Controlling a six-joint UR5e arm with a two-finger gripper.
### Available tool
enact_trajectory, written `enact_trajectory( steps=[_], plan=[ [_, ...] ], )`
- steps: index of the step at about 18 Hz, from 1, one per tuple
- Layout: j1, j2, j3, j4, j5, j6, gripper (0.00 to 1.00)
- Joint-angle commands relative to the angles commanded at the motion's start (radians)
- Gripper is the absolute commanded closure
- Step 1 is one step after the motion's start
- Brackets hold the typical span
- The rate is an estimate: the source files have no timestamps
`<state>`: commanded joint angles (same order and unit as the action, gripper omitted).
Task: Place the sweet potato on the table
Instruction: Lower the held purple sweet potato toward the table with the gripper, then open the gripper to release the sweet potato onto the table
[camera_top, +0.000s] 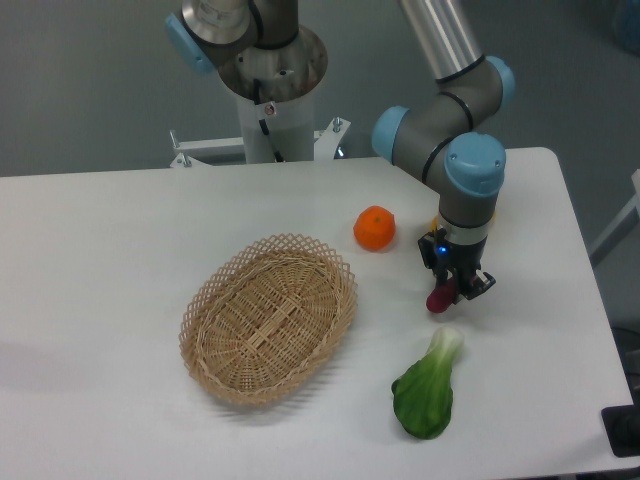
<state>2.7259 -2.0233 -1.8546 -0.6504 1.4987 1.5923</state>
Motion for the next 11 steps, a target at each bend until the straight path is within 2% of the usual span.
enact_trajectory(
  steps=[1,2,8,11],
  plan=[
    [0.0,0.003,0.002,0.002,0.0,-0.002,0.04],
    [0.0,0.006,0.003,0.002,0.0,-0.006,0.0],
    [0.002,0.052,0.009,-0.002,0.002,-0.081,0.0],
    [0.002,0.051,0.021,0.002,-0.002,-0.144,0.0]
  ],
)
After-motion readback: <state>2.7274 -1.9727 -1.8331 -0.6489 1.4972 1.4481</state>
